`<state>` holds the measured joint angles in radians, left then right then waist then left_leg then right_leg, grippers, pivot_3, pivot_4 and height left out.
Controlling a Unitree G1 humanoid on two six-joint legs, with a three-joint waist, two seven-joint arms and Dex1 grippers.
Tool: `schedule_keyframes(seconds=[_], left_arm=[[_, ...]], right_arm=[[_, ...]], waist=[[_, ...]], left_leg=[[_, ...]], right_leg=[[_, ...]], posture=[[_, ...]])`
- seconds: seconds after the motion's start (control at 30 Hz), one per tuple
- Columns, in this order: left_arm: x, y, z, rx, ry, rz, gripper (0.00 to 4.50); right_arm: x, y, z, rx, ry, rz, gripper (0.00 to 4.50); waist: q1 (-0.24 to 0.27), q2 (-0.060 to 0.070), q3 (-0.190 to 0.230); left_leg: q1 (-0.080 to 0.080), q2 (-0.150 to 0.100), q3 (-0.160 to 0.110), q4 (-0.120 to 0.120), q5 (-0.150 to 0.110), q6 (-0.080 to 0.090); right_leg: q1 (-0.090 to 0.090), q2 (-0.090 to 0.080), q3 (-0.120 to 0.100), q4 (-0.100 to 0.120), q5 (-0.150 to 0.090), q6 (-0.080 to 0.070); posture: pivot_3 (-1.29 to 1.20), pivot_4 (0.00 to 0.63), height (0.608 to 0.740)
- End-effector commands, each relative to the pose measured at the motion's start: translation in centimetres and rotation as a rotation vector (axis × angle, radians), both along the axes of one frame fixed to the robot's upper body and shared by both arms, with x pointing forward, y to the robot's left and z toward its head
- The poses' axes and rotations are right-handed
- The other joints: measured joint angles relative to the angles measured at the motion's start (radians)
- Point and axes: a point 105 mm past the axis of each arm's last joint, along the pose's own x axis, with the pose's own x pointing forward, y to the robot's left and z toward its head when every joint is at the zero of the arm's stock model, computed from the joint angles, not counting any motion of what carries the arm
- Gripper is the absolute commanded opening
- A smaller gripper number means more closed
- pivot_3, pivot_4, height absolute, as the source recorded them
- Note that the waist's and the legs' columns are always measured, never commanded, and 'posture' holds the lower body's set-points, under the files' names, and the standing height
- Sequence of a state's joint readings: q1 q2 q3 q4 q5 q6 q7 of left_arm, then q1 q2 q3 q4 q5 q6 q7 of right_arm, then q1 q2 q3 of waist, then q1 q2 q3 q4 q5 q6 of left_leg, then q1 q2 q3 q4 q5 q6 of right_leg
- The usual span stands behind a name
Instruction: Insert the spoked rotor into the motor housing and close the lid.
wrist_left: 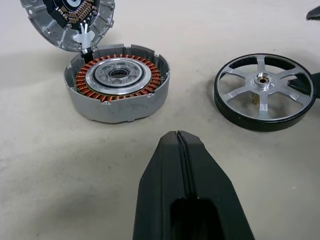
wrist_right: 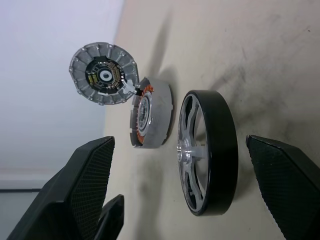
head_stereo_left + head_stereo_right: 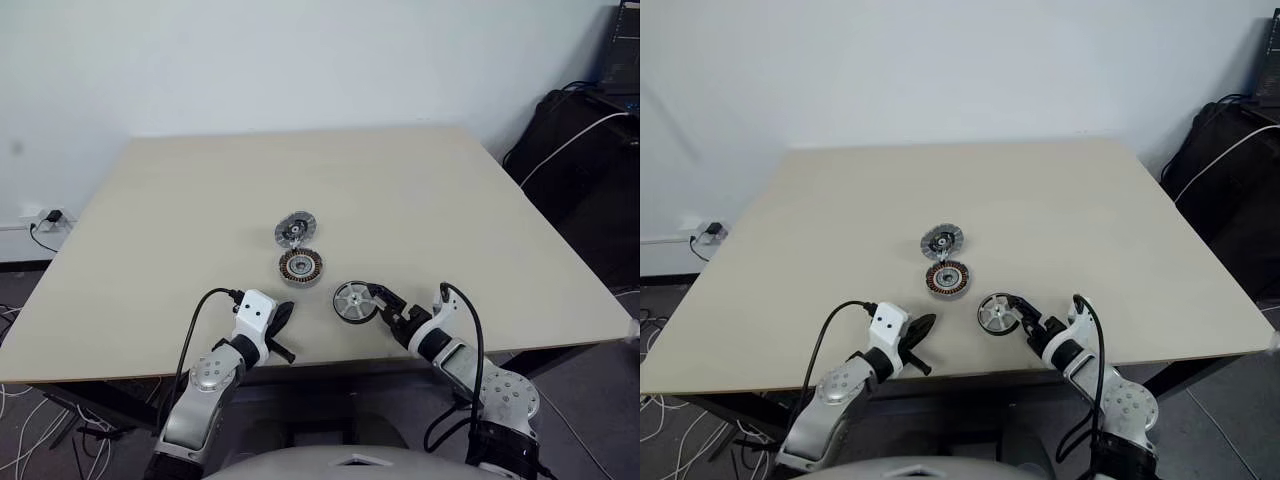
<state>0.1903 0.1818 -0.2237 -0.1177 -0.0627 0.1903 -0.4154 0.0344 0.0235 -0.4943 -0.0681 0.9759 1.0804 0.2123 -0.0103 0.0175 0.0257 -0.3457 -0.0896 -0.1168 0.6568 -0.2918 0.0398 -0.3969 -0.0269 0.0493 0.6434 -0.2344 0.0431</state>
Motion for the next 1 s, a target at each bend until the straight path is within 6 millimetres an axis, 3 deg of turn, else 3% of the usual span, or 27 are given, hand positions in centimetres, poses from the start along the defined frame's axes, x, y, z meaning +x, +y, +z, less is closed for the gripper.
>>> schedule_keyframes(seconds=[0.03,0.13,0.5,0.77,1.0], left_arm=[[0.5,0.0,1.5,-0.014,-0.054,-0.002,0.00],[0.5,0.0,1.5,-0.012,-0.054,-0.006,0.00],[0.6,-0.2,1.4,-0.012,-0.050,-0.018,0.00],[0.7,-0.2,1.4,-0.011,-0.049,-0.017,0.00],[0.8,-0.3,1.5,-0.012,-0.054,-0.015,0.00]], right_arm=[[0.0,0.3,0.4,0.053,-0.018,-0.005,4.49],[-0.3,0.4,0.1,0.062,-0.002,-0.003,3.91],[-0.9,0.2,-0.9,0.014,0.045,-0.019,0.38],[-1.0,0.5,-1.1,-0.033,0.065,0.009,0.36],[1.1,1.7,3.2,0.071,-0.107,-0.009,0.36]], waist=[[0.000,0.000,0.000],[0.000,0.000,0.000],[0.000,0.001,0.000],[0.000,0.001,0.000],[-0.002,0.002,0.002]], left_leg=[[0.000,0.000,0.000,0.000,0.000,0.000],[0.000,0.000,0.000,0.000,0.000,0.000],[-0.001,0.000,0.000,0.000,0.000,0.001],[0.000,0.000,0.000,0.000,0.000,0.001],[-0.001,0.000,0.000,0.000,0.000,0.001]], right_leg=[[0.000,0.000,0.000,0.000,0.000,0.000],[0.000,0.000,0.000,0.000,0.000,0.000],[-0.001,0.000,0.000,0.000,0.000,0.001],[-0.001,0.000,0.000,0.000,0.000,0.001],[-0.001,0.000,0.000,0.000,0.000,0.001]], posture=[[0.00,0.000,0.740],[0.00,0.000,0.740],[0.00,0.000,0.740],[0.00,0.000,0.740],[0.00,0.000,0.740]])
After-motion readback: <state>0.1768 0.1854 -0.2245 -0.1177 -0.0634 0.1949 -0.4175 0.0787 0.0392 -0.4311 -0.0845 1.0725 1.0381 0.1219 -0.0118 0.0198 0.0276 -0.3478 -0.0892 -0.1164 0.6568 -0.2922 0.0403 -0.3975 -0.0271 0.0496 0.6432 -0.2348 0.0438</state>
